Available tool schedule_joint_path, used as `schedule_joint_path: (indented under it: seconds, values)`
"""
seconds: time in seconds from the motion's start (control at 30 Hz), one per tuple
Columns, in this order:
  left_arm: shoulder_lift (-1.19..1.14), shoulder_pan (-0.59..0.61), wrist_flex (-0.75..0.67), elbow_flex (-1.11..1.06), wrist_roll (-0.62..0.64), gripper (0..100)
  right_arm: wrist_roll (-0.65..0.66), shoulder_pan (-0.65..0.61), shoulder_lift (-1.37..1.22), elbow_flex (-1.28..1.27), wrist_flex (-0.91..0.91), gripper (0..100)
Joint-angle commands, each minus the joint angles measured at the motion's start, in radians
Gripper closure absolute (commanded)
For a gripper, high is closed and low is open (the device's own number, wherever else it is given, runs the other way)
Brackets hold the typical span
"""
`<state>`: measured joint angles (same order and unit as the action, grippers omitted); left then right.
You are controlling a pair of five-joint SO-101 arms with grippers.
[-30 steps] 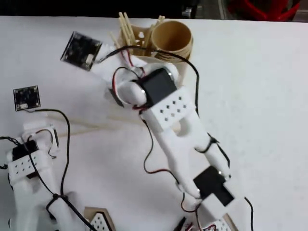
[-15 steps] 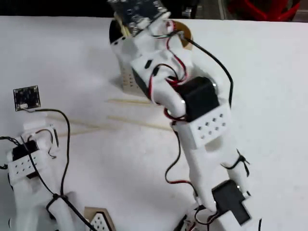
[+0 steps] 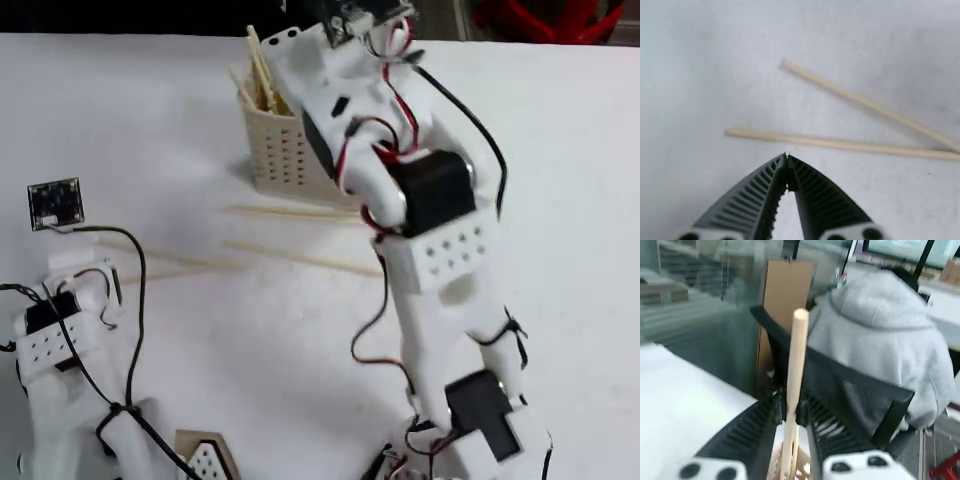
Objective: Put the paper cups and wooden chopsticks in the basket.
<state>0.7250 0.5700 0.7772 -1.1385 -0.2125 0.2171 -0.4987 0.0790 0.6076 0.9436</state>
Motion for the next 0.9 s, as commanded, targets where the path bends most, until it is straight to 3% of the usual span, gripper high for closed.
schedule_joint_path:
  seconds: [0.0, 0.23, 0.4, 0.73, 0.87]
  values:
    - [0.021, 0.007, -0.015, 0.006, 0.003, 98, -0.009, 0.013, -0.033, 0.008, -0.016, 98.1]
    - [0.025, 0.007, -0.028, -0.006, 0.003, 98, -0.018, 0.015, -0.147, 0.011, -0.015, 97.0]
    - [0.027, 0.007, -0.04, -0.012, -0.031, 98, -0.02, 0.028, -0.163, 0.014, 0.031, 83.9]
    - [0.027, 0.007, -0.04, -0.012, -0.031, 98, -0.006, -0.018, -0.085, 0.043, 0.3, 83.7]
    - [0.027, 0.007, -0.04, -0.012, -0.031, 98, 0.121, -0.085, -0.085, 0.043, 0.447, 83.7]
